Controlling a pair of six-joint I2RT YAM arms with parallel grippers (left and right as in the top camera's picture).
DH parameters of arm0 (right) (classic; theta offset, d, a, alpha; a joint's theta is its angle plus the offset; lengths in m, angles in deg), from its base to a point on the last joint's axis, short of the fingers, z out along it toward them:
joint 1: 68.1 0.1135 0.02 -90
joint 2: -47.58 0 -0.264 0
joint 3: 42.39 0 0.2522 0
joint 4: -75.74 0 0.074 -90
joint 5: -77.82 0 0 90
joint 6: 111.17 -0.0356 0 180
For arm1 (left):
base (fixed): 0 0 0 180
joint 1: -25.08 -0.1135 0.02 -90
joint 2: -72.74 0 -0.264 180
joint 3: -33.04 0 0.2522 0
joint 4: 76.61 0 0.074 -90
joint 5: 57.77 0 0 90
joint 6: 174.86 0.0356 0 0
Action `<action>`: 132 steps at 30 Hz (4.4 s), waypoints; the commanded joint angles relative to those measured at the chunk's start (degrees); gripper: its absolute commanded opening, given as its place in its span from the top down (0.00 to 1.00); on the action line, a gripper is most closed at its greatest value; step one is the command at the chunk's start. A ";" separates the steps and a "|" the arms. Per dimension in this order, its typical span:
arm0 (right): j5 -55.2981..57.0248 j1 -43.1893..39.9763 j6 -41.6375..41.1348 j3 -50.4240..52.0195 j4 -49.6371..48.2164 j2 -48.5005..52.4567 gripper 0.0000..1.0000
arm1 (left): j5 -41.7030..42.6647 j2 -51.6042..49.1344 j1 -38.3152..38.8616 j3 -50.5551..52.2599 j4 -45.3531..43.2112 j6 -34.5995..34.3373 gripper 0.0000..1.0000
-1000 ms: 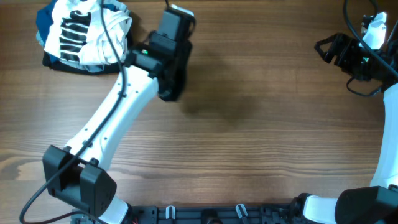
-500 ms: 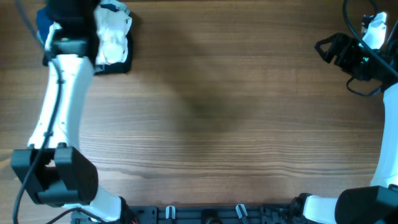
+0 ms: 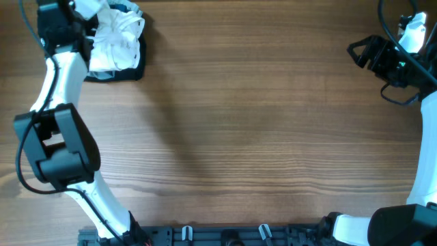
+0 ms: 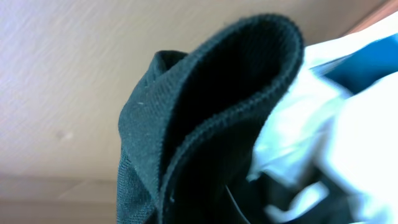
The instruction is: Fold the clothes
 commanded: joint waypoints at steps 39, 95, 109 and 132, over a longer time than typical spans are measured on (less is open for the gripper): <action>0.15 0.74 -0.85 0.20 -0.28 0.63 0.19 | 10.58 -29.18 1.68 -1.36 -13.53 -62.34 0.00; 2.23 12.13 19.93 22.21 -13.88 -55.10 0.00 | 12.63 21.79 4.09 -1.40 43.34 -62.31 0.00; 12.68 21.49 11.10 82.55 -51.93 -85.11 0.00 | 12.63 21.79 4.09 -1.40 43.36 -62.31 0.00; 19.63 21.53 10.91 87.56 -54.49 -86.90 0.00 | 12.63 21.79 4.09 -1.40 43.34 -62.29 0.00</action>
